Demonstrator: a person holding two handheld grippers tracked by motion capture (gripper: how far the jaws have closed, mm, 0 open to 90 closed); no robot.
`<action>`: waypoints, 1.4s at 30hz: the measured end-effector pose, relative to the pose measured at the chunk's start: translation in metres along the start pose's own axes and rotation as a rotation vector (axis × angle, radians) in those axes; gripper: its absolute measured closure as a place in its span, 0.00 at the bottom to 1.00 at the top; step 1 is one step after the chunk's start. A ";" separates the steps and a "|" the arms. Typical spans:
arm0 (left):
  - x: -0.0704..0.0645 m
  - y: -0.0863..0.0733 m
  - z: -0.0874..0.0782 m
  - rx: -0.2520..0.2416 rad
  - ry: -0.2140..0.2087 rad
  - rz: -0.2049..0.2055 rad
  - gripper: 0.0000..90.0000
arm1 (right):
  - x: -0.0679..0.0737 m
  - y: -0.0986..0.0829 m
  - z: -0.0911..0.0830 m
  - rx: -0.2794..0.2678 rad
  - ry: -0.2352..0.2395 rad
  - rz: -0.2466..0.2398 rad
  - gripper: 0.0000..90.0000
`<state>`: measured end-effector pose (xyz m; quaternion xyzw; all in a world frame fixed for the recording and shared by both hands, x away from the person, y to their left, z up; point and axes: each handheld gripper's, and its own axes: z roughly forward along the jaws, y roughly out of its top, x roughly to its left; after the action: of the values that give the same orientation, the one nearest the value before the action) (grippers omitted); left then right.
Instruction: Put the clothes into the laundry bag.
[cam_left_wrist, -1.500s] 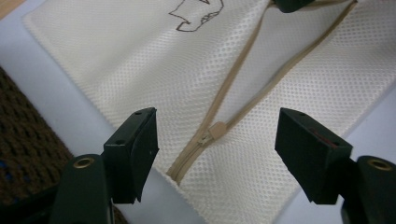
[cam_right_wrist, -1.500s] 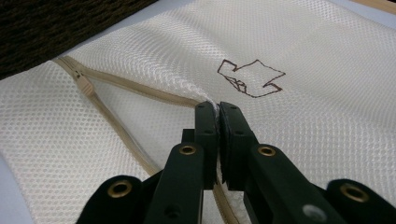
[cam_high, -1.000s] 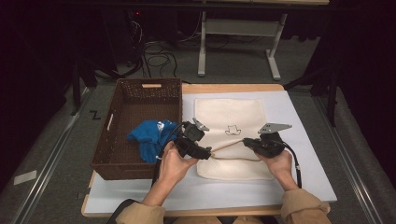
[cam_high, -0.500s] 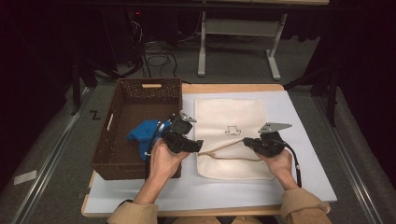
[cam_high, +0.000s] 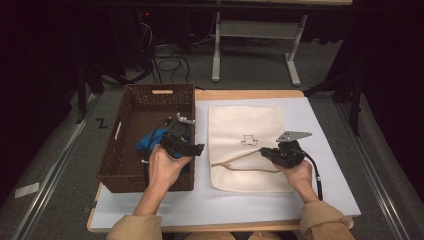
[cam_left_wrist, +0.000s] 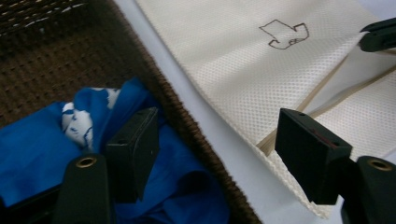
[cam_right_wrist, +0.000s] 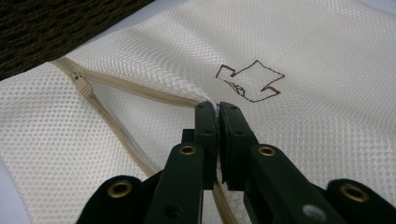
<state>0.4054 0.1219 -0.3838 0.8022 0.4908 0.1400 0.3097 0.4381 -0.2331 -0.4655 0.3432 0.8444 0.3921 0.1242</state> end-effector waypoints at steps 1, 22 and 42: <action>0.002 0.000 -0.001 -0.001 0.010 -0.005 0.33 | 0.000 0.000 0.000 -0.001 0.000 0.000 0.97; 0.035 -0.003 0.015 0.125 0.112 -0.063 0.23 | -0.001 0.000 0.003 0.012 0.000 0.005 0.97; 0.065 -0.010 0.057 0.278 0.146 -0.168 0.17 | -0.002 -0.001 0.007 0.017 -0.008 0.011 0.96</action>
<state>0.4593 0.1613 -0.4387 0.7812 0.5919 0.1021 0.1702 0.4425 -0.2307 -0.4706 0.3503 0.8453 0.3843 0.1228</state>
